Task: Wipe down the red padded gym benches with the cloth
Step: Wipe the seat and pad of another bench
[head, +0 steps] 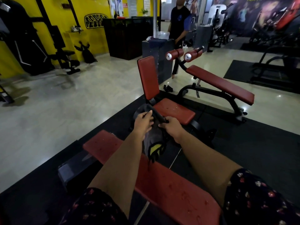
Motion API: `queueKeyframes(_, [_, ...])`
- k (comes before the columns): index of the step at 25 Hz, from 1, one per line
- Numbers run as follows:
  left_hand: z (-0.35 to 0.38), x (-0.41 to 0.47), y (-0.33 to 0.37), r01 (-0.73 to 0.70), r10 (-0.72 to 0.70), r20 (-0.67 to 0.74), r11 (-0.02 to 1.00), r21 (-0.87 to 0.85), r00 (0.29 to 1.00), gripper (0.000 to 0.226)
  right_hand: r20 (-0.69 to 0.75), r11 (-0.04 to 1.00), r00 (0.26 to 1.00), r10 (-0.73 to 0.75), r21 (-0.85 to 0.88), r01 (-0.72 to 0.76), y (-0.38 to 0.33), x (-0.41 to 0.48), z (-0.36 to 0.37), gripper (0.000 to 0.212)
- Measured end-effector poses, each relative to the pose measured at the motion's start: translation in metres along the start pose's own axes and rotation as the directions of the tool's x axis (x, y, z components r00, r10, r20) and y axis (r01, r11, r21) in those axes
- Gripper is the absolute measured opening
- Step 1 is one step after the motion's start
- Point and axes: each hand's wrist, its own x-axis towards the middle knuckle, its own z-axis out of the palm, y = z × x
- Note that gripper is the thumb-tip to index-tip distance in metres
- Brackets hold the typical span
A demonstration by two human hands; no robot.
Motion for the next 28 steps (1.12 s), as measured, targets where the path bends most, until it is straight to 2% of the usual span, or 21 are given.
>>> queueKeyframes(3, [0.001,0.0,-0.009,-0.071,0.06,0.113,0.993,0.095,0.992,0.036,-0.037,0.957,0.993,0.109,0.276,-0.094,-0.003,0.005,-0.003,0.008])
queueKeyframes(6, [-0.006,0.0,-0.021,-0.103,0.075,0.218,0.987,0.123,0.973,0.033,-0.109,0.889,0.965,0.238,0.424,-0.171,-0.006,0.003,-0.007,0.009])
queueKeyframes(8, [-0.01,0.005,-0.028,-0.093,0.039,0.342,0.985,0.144,0.939,0.048,-0.135,0.852,0.947,0.292,0.487,-0.194,-0.008,0.004,-0.015,0.012])
queueKeyframes(11, [-0.001,0.005,-0.029,-0.054,0.003,0.484,0.994,0.092,0.875,0.085,-0.071,0.827,0.948,0.309,0.513,-0.231,-0.015,0.001,-0.025,0.012])
queueKeyframes(12, [0.004,0.004,-0.028,-0.047,0.001,0.484,0.995,0.084,0.875,0.095,-0.041,0.813,0.953,0.299,0.534,-0.231,-0.017,-0.001,-0.028,0.014])
queueKeyframes(13, [0.008,0.006,-0.029,-0.054,0.008,0.461,0.995,0.085,0.887,0.093,-0.02,0.8,0.959,0.283,0.557,-0.225,-0.019,-0.003,-0.03,0.017])
queueKeyframes(15, [0.015,0.009,-0.032,-0.078,0.045,0.36,0.994,0.078,0.932,0.067,-0.017,0.798,0.966,0.259,0.567,-0.204,-0.021,-0.007,-0.036,0.021])
queueKeyframes(17, [0.016,0.012,-0.03,-0.026,0.016,0.213,0.999,0.044,0.977,0.044,-0.099,0.833,0.959,0.266,0.524,-0.177,-0.02,-0.006,-0.04,0.017])
queueKeyframes(19, [0.015,0.015,-0.026,0.01,-0.001,0.123,0.998,-0.069,0.992,0.034,-0.253,0.872,0.916,0.31,0.459,-0.169,-0.014,0.001,-0.042,0.011])
queueKeyframes(21, [0.016,0.016,-0.021,-0.006,0.011,0.056,0.996,-0.089,0.998,0.032,-0.299,0.84,0.869,0.393,0.502,-0.207,-0.013,0.001,-0.044,0.01])
queueKeyframes(23, [0.024,0.011,-0.018,-0.028,0.029,0.059,0.999,-0.023,0.998,0.03,-0.256,0.816,0.871,0.42,0.526,-0.239,-0.014,-0.001,-0.043,0.018])
queueKeyframes(25, [0.04,0.003,-0.018,-0.052,0.047,0.145,0.998,0.034,0.988,0.03,-0.245,0.853,0.901,0.359,0.478,-0.21,-0.02,-0.01,-0.034,0.023])
queueKeyframes(28, [0.056,-0.007,-0.018,-0.029,0.032,0.222,0.999,-0.019,0.975,0.032,-0.211,0.815,0.932,0.295,0.565,-0.13,-0.026,-0.02,-0.028,0.017])
